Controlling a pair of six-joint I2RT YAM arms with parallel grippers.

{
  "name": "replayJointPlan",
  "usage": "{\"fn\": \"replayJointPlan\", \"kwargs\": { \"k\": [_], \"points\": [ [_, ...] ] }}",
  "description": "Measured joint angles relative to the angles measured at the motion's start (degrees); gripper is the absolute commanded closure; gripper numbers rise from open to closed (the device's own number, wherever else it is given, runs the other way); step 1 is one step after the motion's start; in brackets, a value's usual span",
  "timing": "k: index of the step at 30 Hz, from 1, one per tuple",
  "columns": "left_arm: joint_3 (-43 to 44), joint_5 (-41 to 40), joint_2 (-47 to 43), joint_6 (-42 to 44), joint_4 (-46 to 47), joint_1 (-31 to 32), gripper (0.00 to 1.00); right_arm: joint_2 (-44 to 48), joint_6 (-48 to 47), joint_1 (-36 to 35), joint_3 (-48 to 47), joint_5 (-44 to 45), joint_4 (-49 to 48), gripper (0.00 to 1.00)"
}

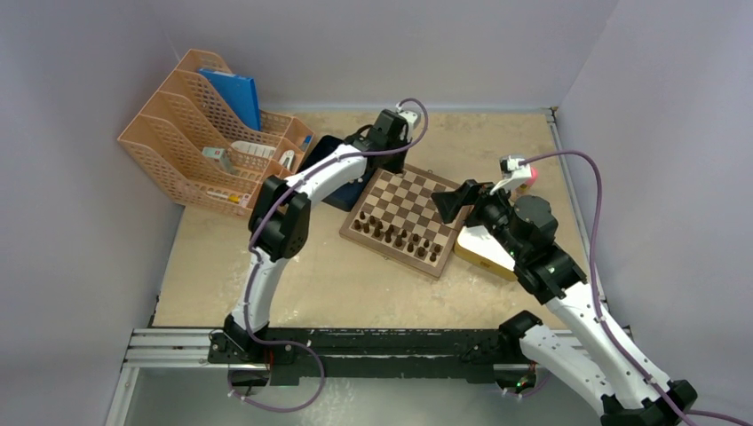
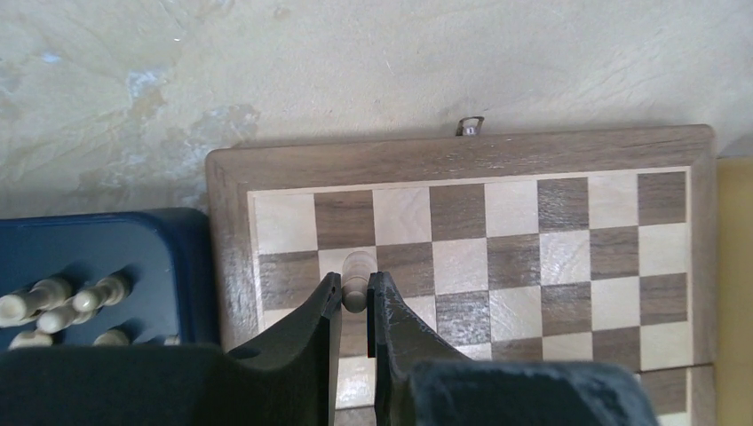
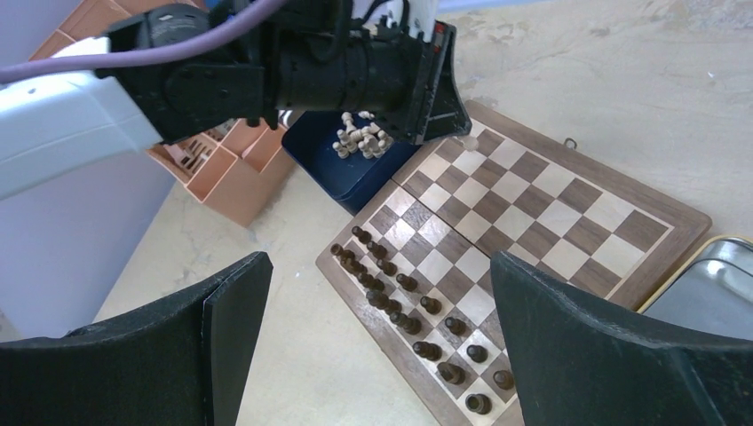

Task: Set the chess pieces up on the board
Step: Place the chess piece on the chessboard.

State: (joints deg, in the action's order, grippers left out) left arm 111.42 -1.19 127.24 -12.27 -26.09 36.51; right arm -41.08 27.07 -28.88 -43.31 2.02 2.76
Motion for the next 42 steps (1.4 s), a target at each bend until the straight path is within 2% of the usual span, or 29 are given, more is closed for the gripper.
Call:
{"fn": "replayJointPlan", "kwargs": {
  "k": [6,29,33,42],
  "points": [
    [1.0,0.4,3.8,0.2,0.4,0.5,0.91,0.3,-0.2,0.0,0.0,0.1,0.5,0.05],
    [4.4,0.4,7.1,1.6,3.4,1.8,0.84,0.3,-0.8,0.0,0.0,0.9,0.8,0.05],
    [4.7,0.3,7.3,2.0,3.4,2.0,0.79,0.3,-0.8,0.0,0.0,1.3,0.8,0.05],
    [4.7,-0.2,7.6,2.9,3.3,2.3,0.6,-0.2,-0.8,0.0,0.0,1.4,0.8,0.05]
  ]
}}
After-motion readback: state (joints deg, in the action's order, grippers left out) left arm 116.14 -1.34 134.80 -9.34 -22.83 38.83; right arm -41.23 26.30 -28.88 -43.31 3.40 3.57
